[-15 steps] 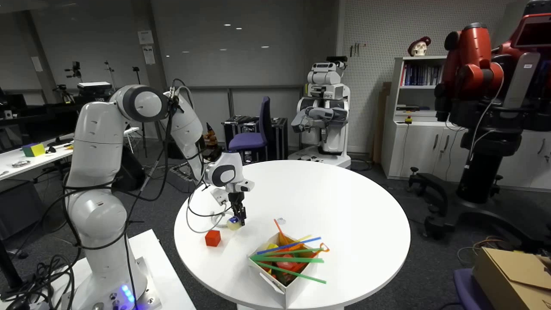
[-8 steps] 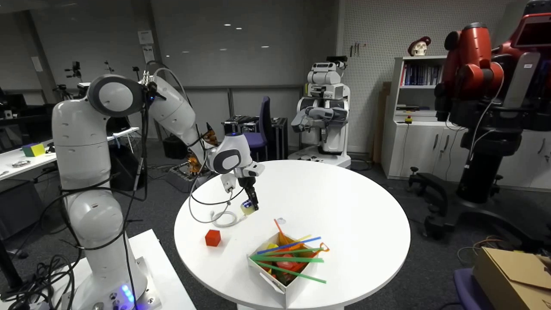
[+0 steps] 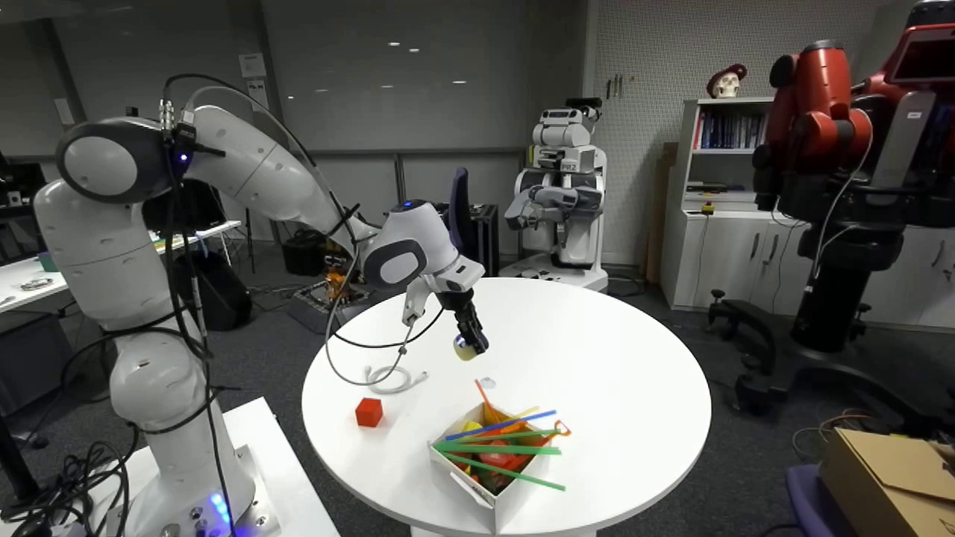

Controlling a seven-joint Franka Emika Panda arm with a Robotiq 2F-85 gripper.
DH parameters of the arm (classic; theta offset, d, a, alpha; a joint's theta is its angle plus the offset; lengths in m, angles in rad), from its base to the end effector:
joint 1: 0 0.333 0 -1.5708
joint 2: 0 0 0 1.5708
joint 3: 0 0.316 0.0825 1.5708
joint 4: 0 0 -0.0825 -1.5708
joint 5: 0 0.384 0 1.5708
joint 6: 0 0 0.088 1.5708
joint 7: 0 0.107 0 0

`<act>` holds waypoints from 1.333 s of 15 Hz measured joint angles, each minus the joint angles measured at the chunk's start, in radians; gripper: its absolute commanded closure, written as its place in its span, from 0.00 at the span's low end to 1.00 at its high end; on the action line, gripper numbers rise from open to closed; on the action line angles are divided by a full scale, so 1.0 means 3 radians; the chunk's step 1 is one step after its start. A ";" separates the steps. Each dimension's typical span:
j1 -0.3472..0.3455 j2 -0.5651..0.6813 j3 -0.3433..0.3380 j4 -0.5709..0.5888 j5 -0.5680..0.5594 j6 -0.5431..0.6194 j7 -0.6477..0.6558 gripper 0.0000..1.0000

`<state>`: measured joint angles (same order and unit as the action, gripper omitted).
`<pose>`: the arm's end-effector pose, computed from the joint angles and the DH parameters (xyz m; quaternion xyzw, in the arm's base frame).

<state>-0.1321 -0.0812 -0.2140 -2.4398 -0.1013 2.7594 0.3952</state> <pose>0.4798 -0.1689 0.3755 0.9274 -0.3165 0.1987 0.0144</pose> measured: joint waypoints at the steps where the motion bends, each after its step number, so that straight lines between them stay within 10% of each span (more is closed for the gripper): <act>1: -0.0094 -0.0027 -0.0023 -0.0012 0.0000 0.0027 0.0000 0.45; 7: -0.0402 0.0189 -0.0174 -0.0025 0.0227 0.0326 -0.0076 0.45; 19: -0.0310 0.1204 -0.0184 0.0008 0.0424 0.1190 -0.0205 0.45; 20: -0.0291 0.1204 -0.0184 0.0008 0.0430 0.1190 -0.0229 0.05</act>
<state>-0.2194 0.2800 -0.2691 -2.4374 0.0277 3.1163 0.3264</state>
